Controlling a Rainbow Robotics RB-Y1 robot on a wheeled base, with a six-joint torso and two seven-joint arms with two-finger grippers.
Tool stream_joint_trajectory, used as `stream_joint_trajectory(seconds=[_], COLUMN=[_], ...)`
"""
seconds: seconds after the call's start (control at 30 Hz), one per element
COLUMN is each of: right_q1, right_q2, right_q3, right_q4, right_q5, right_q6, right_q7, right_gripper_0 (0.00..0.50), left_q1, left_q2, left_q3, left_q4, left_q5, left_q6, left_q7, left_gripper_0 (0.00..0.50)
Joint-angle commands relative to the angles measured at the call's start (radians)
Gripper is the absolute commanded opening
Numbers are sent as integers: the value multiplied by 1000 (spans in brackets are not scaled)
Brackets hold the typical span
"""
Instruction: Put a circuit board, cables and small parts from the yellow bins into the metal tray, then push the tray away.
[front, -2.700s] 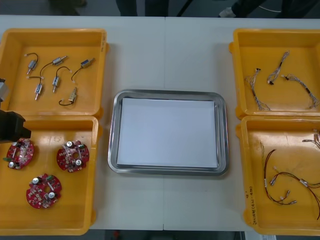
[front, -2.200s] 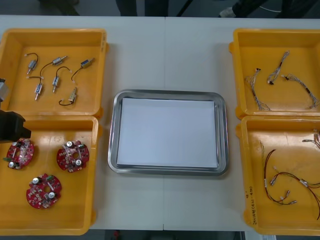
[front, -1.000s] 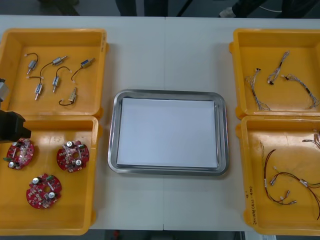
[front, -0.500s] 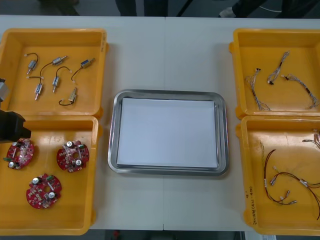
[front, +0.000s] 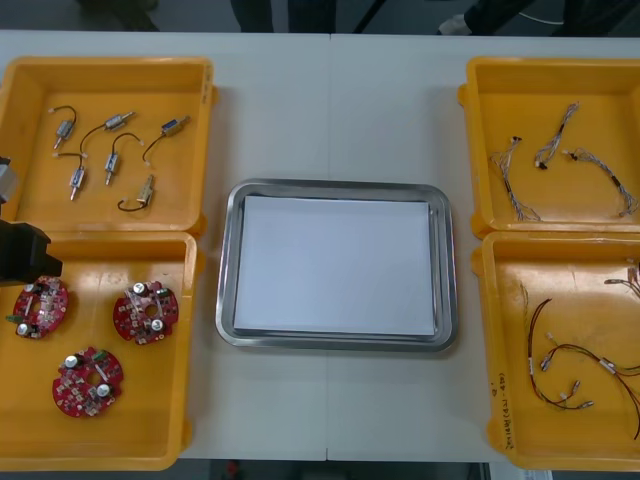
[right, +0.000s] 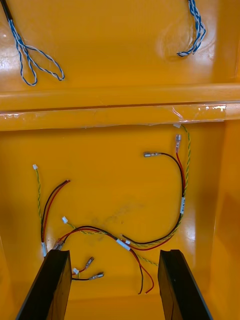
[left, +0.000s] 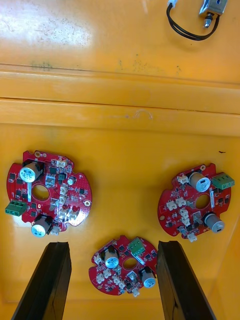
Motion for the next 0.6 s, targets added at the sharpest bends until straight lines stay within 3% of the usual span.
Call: stream_joint_trajectory(seconds=[0.03, 0.6], right_q1=[10, 10], right_q2=[-5, -5], right_q3=[-11, -11], right_q4=[-11, -11], right_q5=[-1, -1], right_q6=[-8, -8], right_q7=[31, 31], right_gripper_0=[500, 500], left_q1=[-27, -27], left_q2=[41, 41], left_q3=[14, 14], left_q4=[-6, -6], left_q5=[1, 1], left_q6=[9, 9], left_q7=[-34, -34], left_gripper_0=[500, 500])
